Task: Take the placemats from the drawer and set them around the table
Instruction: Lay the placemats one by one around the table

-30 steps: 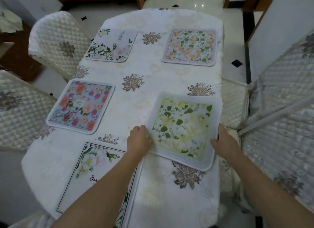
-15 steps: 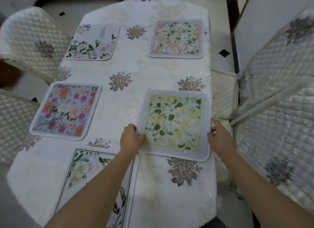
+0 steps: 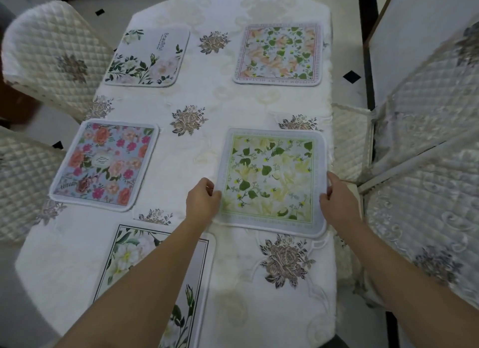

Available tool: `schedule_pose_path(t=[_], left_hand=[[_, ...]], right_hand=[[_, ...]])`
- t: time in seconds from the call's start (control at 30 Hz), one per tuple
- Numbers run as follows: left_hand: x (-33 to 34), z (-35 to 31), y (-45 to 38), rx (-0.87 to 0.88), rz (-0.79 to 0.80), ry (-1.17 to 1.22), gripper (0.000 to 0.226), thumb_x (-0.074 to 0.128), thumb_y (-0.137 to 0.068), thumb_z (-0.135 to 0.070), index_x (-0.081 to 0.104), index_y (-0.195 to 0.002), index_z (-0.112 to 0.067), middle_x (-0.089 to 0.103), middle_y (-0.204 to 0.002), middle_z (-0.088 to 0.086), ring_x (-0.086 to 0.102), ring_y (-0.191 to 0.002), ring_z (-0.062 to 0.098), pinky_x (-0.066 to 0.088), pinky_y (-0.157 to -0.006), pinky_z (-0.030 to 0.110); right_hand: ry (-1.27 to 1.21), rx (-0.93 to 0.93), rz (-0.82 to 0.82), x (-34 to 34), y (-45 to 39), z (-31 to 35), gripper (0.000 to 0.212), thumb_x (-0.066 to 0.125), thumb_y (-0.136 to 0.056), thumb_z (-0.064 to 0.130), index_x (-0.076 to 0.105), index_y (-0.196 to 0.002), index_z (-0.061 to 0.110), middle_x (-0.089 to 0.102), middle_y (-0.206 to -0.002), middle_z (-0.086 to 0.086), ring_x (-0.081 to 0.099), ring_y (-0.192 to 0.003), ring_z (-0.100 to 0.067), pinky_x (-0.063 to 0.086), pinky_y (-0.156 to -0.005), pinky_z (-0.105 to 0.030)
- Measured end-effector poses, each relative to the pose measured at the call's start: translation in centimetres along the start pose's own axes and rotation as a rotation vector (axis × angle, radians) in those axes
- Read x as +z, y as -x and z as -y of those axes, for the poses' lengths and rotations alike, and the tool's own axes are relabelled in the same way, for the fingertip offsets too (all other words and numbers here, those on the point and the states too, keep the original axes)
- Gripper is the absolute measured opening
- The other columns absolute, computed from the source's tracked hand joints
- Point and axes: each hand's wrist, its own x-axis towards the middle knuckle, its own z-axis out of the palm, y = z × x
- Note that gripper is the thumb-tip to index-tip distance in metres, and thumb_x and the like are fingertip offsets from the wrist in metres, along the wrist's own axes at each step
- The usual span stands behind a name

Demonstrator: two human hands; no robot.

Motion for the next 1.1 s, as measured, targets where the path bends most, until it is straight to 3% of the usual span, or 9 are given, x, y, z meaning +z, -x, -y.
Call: schedule_pose_path(t=[0.13, 0.3, 0.5, 0.73, 0.8, 0.93, 1.1], left_hand=[[-0.2, 0.1, 0.2, 0.04, 0.032, -0.056, 0.006, 0.056, -0.087, -0.015, 0.054, -0.086, -0.009, 0.06, -0.074, 0.008, 0.048, -0.061, 0.019, 0.041, -0.057, 0.032], [-0.3, 0.3, 0.2, 0.074, 0.06, -0.119, 0.01, 0.057, -0.089, -0.015, 0.049, -0.085, -0.01, 0.052, -0.068, 0.003, 0.045, -0.059, 0.019, 0.035, -0.052, 0.03], [-0.7, 0.3, -0.1, 0.078, 0.087, -0.149, 0.011, 0.059, -0.088, -0.016, 0.05, -0.087, -0.01, 0.053, -0.07, 0.002, 0.046, -0.059, 0.018, 0.035, -0.052, 0.028], [-0.4, 0.0, 0.1, 0.101, 0.066, -0.261, 0.013, 0.055, -0.089, -0.02, 0.046, -0.084, -0.012, 0.053, -0.071, 0.004, 0.048, -0.061, 0.022, 0.036, -0.053, 0.031], [-0.5, -0.2, 0.0, 0.129, 0.066, -0.354, 0.013, 0.055, -0.089, -0.023, 0.047, -0.088, -0.013, 0.053, -0.083, 0.004, 0.051, -0.068, 0.023, 0.038, -0.055, 0.031], [-0.4, -0.9, -1.0, 0.264, 0.014, -0.512, 0.032, 0.056, -0.09, -0.026, 0.052, -0.118, -0.01, 0.052, -0.115, 0.008, 0.051, -0.101, 0.027, 0.045, -0.072, 0.036], [1.2, -3.4, -3.6, 0.441, 0.008, -0.521, 0.034, 0.053, -0.088, -0.016, 0.056, -0.122, -0.011, 0.05, -0.13, 0.007, 0.047, -0.116, 0.029, 0.041, -0.09, 0.04]], right_hand=[[0.044, 0.009, 0.02, 0.3, 0.5, -1.0, 0.046, 0.051, -0.089, 0.001, 0.049, -0.132, 0.017, 0.046, -0.073, 0.009, 0.046, -0.064, -0.014, 0.03, -0.053, -0.024], [0.099, 0.012, 0.024, 1.0, 0.7, -1.7, 0.043, 0.051, -0.09, 0.006, 0.047, -0.131, 0.019, 0.058, -0.092, -0.009, 0.054, -0.073, -0.024, 0.04, -0.062, -0.03], [0.18, 0.004, 0.024, 0.8, 0.8, -1.2, 0.053, 0.051, -0.095, 0.007, 0.035, -0.146, 0.011, 0.052, -0.124, -0.018, 0.056, -0.104, -0.035, 0.045, -0.083, -0.04], [0.306, 0.003, 0.082, 1.0, 0.5, -1.3, 0.06, 0.047, -0.099, 0.011, 0.024, -0.154, 0.02, 0.042, -0.134, -0.019, 0.054, -0.105, -0.034, 0.041, -0.075, -0.034], [0.336, -0.019, 0.05, 0.8, 0.5, -1.4, 0.059, 0.051, -0.096, 0.011, 0.031, -0.151, 0.017, 0.041, -0.131, -0.019, 0.049, -0.108, -0.032, 0.043, -0.078, -0.037], [0.393, -0.145, -0.023, 0.7, -0.8, -0.9, 0.051, 0.062, -0.089, 0.016, 0.05, -0.138, 0.009, 0.037, -0.147, -0.018, 0.037, -0.131, -0.037, 0.036, -0.104, -0.048], [0.438, -0.285, 0.031, 1.8, -3.3, 1.4, 0.051, 0.052, -0.096, 0.025, 0.041, -0.145, 0.013, 0.031, -0.156, -0.01, 0.026, -0.143, -0.028, 0.022, -0.117, -0.044]])
